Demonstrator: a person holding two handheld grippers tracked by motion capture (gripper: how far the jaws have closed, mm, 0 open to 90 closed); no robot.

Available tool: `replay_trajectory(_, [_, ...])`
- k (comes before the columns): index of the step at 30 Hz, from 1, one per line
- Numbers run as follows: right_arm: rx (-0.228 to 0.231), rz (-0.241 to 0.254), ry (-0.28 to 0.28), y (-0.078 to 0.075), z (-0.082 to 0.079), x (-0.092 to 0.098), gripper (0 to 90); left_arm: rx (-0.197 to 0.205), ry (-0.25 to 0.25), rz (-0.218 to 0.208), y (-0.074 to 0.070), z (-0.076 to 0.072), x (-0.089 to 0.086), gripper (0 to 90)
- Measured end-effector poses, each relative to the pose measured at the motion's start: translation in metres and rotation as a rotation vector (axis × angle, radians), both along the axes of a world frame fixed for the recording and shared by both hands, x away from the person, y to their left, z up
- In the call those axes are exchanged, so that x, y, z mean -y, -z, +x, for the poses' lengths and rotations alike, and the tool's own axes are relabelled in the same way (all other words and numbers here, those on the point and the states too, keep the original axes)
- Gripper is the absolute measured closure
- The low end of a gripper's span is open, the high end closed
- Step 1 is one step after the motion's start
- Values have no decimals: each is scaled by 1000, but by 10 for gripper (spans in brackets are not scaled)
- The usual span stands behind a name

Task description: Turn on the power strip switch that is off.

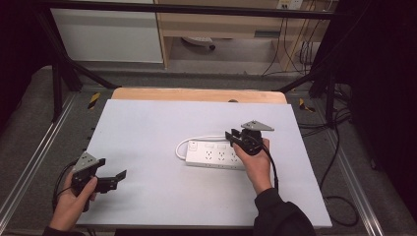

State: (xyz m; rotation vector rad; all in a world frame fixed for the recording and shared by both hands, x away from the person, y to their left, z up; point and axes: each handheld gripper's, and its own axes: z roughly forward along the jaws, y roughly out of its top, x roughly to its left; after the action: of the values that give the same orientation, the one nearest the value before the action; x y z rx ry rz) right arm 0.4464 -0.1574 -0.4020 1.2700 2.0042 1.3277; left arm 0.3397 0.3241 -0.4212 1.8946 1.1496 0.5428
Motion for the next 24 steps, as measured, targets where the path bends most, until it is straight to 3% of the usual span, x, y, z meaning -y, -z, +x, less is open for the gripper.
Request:
replay_trajectory(9, [-20, 24, 18, -7, -1, 8, 361, -3, 4, 4, 0, 0, 0, 70])
replay_trajectory(16, [10, 24, 43, -17, -2, 11, 140, -5, 4, 7, 0, 0, 1, 70])
replay_trajectory(24, [16, 43, 34, -28, -5, 18, 65, -12, 0, 24, 1, -1, 3, 71])
